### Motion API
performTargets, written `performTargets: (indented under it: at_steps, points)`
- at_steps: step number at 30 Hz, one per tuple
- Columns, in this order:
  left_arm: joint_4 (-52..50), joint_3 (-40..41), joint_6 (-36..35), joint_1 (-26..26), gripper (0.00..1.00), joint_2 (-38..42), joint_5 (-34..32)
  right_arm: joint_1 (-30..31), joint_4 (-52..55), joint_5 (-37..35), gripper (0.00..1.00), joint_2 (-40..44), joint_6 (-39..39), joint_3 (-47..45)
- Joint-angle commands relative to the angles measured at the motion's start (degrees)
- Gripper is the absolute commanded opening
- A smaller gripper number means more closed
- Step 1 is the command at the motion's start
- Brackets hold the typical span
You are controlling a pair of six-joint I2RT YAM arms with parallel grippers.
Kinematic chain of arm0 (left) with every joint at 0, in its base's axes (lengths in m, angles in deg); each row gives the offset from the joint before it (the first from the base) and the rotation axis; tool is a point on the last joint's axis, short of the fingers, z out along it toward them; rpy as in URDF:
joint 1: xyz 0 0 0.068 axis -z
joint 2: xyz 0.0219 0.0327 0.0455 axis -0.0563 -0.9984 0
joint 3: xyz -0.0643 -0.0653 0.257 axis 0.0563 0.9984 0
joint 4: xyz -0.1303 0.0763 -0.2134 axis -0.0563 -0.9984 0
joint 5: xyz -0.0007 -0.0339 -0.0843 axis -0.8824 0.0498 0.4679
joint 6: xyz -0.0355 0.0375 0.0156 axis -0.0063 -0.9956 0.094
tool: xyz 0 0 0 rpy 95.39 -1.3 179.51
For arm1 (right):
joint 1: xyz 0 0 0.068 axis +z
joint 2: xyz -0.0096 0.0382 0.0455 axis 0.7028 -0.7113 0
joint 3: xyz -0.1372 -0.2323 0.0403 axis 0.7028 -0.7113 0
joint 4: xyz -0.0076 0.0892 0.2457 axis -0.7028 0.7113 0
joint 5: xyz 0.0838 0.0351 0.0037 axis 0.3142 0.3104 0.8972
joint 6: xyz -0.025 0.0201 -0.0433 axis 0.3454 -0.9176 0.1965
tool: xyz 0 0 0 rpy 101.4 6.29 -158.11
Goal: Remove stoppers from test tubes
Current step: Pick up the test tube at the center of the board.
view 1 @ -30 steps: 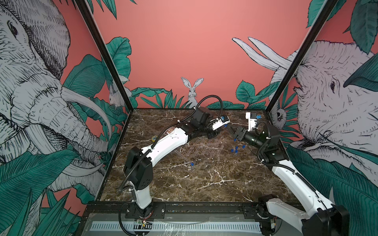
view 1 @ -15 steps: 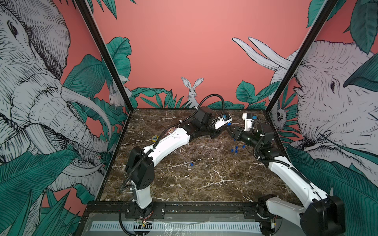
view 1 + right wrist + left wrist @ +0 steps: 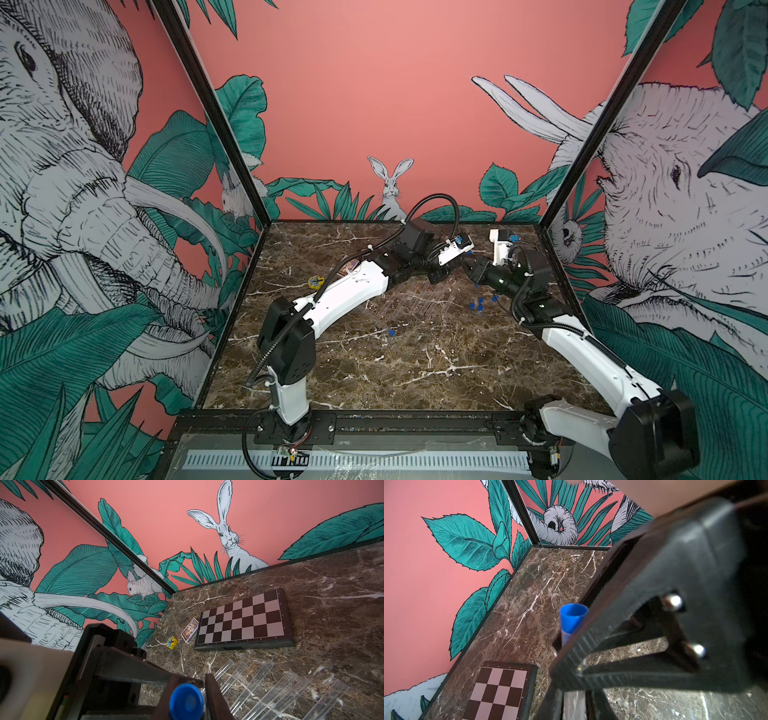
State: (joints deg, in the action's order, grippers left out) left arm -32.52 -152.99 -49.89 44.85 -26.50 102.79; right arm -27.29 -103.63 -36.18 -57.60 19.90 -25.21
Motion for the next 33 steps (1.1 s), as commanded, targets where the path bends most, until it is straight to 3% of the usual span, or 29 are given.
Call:
performTargets:
  at_steps: [1,5,8,9,10,19,26,33]
  points:
    - [-0.6,-2.0,-0.9,1.1,0.24,1.2,1.8,0.2,-3.9,-1.2,0.15,-0.5,-0.6,1.4]
    - [-0.3,-1.2,-1.1,1.2,0.31,1.7,1.5,0.2,-4.3,-2.0,0.12,-0.1,-0.5,1.2]
    - [0.2,-0.5,-1.1,1.2,0.43,2.2,1.0,0.1,-3.8,-2.7,0.1,0.6,-0.3,1.5]
    - [0.9,0.3,-1.2,1.4,0.86,2.6,0.2,0.1,-3.5,-2.8,0.1,1.0,-0.3,1.7]
    - [2.3,1.4,-1.2,1.6,0.99,3.1,-1.2,0.1,-3.1,-2.9,0.09,1.4,-0.2,1.9]
    - [6.6,1.6,1.6,1.8,1.0,1.7,-4.0,0.2,0.1,-2.3,0.09,5.7,-0.5,2.6]
    - [9.5,0.8,3.6,1.8,0.99,0.1,-1.4,0.0,3.5,-2.4,0.09,8.9,0.3,2.5]
    - [6.7,-1.5,2.2,1.9,0.81,-1.3,1.4,-0.1,3.7,-1.9,0.09,9.2,-0.5,2.1]
